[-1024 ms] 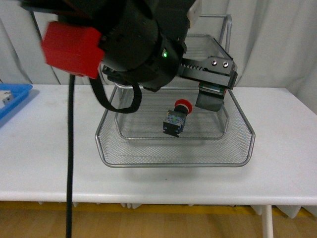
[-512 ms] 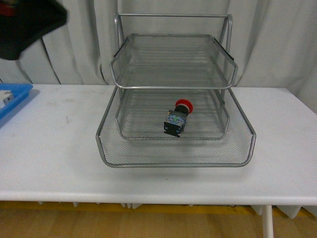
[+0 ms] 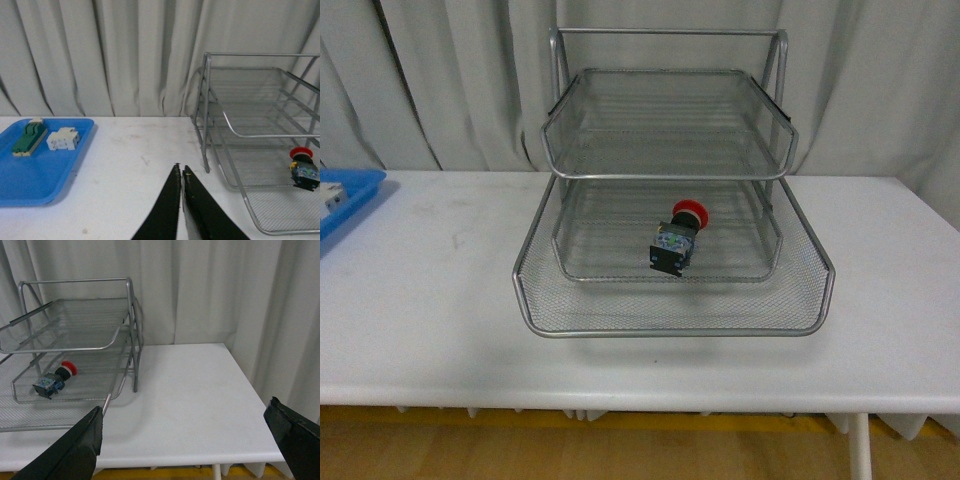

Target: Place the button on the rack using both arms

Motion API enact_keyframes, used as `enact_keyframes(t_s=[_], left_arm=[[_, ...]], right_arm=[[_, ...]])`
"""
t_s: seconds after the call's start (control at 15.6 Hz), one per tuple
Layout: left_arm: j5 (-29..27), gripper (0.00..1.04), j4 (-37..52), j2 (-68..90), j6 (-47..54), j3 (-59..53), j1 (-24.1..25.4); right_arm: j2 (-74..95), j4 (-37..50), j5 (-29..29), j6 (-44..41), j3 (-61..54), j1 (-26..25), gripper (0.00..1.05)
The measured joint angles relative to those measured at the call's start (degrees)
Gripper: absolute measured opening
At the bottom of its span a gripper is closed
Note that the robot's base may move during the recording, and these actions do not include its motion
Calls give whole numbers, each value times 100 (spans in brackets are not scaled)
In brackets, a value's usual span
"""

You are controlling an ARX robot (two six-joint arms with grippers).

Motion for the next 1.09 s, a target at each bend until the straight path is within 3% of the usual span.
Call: enact_keyframes(t_s=[0.06, 0.13, 1.09], left_arm=[[339, 2, 9, -203, 0, -142, 393], [304, 2, 11, -332, -26, -234, 476], [409, 2, -949, -2280, -22, -1174, 433]], right_arm=[[0, 7, -4, 0, 0, 0, 98], [0, 2, -2, 0, 0, 0, 98], [0, 2, 0, 0, 0, 0, 98]])
